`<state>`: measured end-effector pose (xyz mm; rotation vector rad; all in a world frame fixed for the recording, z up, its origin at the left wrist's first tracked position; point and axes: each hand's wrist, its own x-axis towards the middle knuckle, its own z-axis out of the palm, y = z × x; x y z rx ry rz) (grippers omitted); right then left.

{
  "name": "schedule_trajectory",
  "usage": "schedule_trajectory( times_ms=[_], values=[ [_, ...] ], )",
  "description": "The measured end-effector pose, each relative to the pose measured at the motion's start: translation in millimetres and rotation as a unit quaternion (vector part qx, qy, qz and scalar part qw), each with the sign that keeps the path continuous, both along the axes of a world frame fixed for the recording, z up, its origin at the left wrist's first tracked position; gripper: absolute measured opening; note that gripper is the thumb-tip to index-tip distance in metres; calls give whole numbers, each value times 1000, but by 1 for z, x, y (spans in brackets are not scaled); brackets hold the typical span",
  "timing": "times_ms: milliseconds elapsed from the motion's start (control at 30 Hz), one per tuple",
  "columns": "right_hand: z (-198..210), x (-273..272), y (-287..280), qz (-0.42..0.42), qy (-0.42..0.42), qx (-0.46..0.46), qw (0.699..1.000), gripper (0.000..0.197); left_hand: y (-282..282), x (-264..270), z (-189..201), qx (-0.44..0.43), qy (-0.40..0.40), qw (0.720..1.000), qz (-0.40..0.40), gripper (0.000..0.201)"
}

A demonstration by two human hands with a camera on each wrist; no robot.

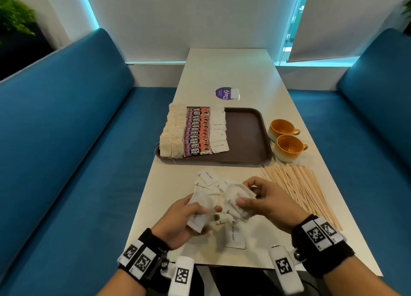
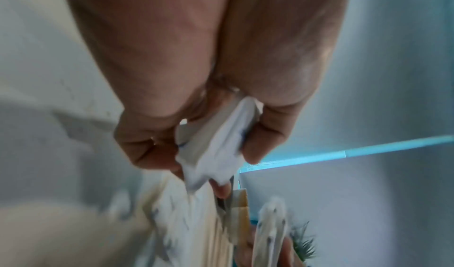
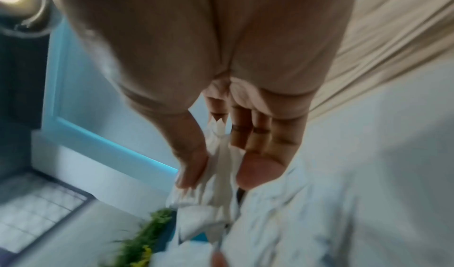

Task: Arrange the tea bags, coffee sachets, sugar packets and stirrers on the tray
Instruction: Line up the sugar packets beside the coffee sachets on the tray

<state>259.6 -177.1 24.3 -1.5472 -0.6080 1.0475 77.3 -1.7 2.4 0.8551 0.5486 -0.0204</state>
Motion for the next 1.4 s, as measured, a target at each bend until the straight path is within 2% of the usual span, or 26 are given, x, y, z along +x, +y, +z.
schedule_trajectory(
  times_ms=[33, 100, 267, 367, 467, 500, 633, 700, 767, 833, 900, 967, 1033, 1200, 1333, 1400],
  values=[
    [5, -7, 8, 11, 17, 23, 1000, 40, -3, 3, 0, -19, -12, 1000, 5, 49],
    [9, -19, 23, 23, -4, 45, 999, 35, -8, 6, 0, -55, -46, 997, 8, 55],
    [4, -33, 49, 14, -73, 8, 997, 32, -7, 8, 1, -206, -62, 976, 18, 57],
    [0, -40, 58, 29, -61, -19, 998, 30, -4, 7, -2, -212, -52, 975, 30, 70],
    [-5, -44, 70, 30, -136, -45, 989, 27, -2, 9, -3, -133, -53, 989, 40, 44],
    [-7, -42, 74, 27, -161, -51, 985, 28, 0, 9, -5, -113, -59, 991, 49, 41],
    [-10, -21, 93, 36, -165, -30, 985, 28, 12, 8, -9, -124, -39, 985, 113, 33],
    [-15, -7, 105, 11, -202, -58, 978, 25, 23, 3, -12, -143, -23, 979, 147, 22],
    [-21, 5, 117, 17, -293, -112, 949, 38, 34, -6, -16, -168, -18, 969, 179, 9],
    [-27, 11, 126, 112, -390, -176, 897, 76, 44, -16, -17, -182, -12, 959, 219, 6],
    [-31, 7, 130, 209, -451, -228, 837, 113, 51, -26, -18, -188, -16, 952, 240, 8],
    [-38, -1, 131, 257, -493, -248, 793, 126, 55, -34, -19, -192, -22, 948, 252, 8],
    [-42, -7, 130, 275, -519, -240, 773, 116, 57, -38, -22, -193, -23, 945, 261, 14],
    [-36, -7, 134, 292, -548, -210, 755, 57, 52, -37, -22, -184, -27, 949, 255, 25],
    [-34, -9, 137, 289, -557, -219, 747, 47, 48, -33, -21, -145, -22, 963, 224, 37],
    [-30, -6, 139, 273, -537, -220, 767, 42, 46, -30, -21, -126, -16, 966, 225, 38]
  ],
)
